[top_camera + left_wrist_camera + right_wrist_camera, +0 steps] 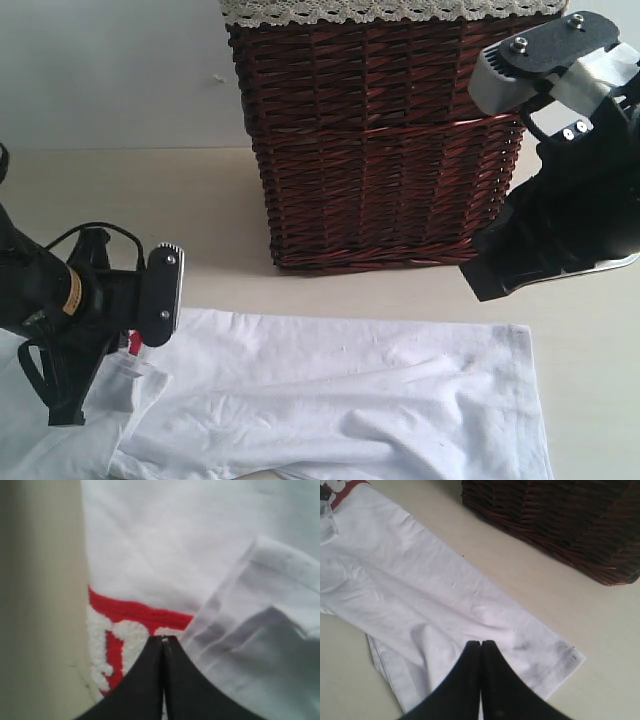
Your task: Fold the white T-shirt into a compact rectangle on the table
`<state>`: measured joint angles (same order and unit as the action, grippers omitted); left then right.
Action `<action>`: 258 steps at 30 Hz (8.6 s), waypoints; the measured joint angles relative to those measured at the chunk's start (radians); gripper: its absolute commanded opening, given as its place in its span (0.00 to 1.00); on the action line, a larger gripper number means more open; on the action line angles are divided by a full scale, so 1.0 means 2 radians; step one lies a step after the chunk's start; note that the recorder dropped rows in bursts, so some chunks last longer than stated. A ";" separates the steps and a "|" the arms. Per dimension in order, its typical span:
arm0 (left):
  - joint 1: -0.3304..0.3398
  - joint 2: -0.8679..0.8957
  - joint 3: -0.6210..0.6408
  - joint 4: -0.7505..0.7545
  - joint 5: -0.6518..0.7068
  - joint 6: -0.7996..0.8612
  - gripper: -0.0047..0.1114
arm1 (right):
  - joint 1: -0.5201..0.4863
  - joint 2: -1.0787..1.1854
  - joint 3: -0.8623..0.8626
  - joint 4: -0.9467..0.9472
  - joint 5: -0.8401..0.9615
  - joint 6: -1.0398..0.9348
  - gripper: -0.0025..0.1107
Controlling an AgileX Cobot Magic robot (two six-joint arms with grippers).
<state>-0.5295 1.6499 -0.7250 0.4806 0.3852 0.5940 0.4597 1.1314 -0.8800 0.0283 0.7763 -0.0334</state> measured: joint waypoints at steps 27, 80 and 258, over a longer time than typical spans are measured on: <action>0.000 0.059 -0.004 -0.305 0.050 0.123 0.04 | 0.000 0.000 0.000 0.013 0.008 -0.002 0.02; 0.128 0.074 -0.075 -0.362 -0.039 -0.032 0.04 | 0.000 0.000 0.000 0.033 0.011 -0.014 0.02; 0.062 0.141 -0.133 -0.391 0.142 -0.157 0.04 | 0.001 -0.192 0.000 -0.114 -0.005 0.107 0.02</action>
<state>-0.4064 1.9315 -0.9910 -0.3004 0.6685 0.2797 0.4617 0.7474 -0.8802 -0.2007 0.7663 0.1801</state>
